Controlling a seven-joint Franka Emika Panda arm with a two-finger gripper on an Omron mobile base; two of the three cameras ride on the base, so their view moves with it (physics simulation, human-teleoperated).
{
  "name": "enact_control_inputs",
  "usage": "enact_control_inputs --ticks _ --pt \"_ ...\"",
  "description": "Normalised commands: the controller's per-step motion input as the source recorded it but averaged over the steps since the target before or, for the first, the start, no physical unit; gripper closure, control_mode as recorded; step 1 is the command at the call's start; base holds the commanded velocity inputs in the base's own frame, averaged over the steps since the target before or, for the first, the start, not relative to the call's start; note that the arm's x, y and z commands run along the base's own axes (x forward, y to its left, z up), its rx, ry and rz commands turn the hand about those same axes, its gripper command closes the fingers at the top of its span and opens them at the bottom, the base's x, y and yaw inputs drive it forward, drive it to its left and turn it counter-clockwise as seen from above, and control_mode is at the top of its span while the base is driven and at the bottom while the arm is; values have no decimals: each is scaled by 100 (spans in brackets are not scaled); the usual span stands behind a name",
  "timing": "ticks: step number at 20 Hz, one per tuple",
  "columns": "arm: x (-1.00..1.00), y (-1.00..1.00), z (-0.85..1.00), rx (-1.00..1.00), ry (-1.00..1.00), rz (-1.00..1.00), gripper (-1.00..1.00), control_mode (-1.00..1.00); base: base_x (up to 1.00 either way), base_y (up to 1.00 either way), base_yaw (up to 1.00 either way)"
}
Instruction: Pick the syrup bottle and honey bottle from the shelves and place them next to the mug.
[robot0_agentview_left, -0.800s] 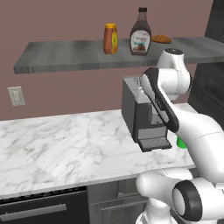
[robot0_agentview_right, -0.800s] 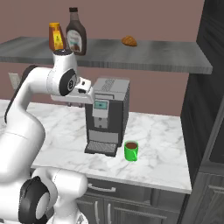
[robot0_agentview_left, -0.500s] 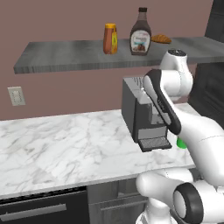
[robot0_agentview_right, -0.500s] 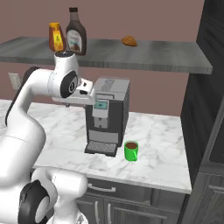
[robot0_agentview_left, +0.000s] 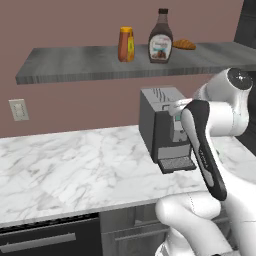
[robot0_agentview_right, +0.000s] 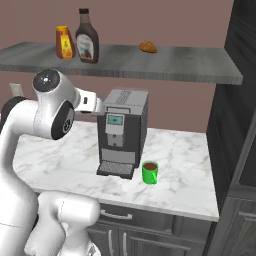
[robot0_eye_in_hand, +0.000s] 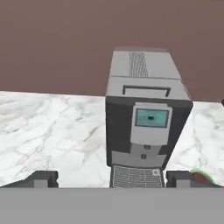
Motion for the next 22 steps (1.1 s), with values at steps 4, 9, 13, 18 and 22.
enact_control_inputs --ticks 4,9,13,18,22 --pt "-25 0 97 0 -43 0 -100 -100 0 0 0" --pt "-3 0 100 2 -30 0 -100 -100 0 0 0" --pt "-3 0 100 14 -9 0 -100 -100 0 0 0" --pt "-1 -7 95 24 8 0 -100 -100 0 0 0" --pt "16 -11 30 6 43 2 -100 -100 0 0 0"
